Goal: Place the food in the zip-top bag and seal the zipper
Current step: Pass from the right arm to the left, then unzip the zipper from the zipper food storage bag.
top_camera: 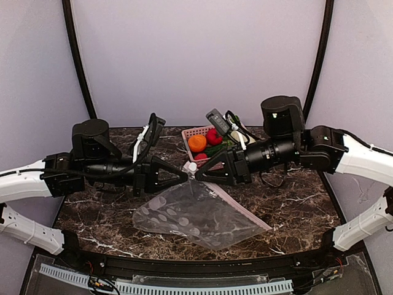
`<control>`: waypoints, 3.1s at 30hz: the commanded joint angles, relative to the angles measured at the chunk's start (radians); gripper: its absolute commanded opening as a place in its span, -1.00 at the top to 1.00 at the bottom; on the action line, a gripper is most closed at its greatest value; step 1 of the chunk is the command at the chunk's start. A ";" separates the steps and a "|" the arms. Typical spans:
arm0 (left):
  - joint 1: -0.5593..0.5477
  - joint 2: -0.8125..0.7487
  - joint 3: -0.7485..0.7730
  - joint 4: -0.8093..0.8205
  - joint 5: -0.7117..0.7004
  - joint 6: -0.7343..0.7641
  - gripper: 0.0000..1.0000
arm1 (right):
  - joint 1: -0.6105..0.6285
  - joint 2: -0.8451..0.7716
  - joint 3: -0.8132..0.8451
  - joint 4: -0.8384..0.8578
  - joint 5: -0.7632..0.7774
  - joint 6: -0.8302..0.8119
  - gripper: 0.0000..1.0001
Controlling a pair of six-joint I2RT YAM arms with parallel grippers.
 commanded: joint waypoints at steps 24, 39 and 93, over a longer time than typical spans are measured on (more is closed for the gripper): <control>-0.002 0.002 -0.030 0.008 -0.018 -0.013 0.99 | -0.006 0.051 0.061 0.056 0.035 -0.049 0.81; -0.002 -0.068 -0.066 -0.015 -0.167 -0.020 0.99 | -0.007 0.040 0.036 0.055 0.048 -0.049 0.95; 0.238 -0.139 -0.071 -0.156 -0.208 -0.108 0.99 | -0.012 -0.010 -0.060 0.044 0.108 -0.021 0.99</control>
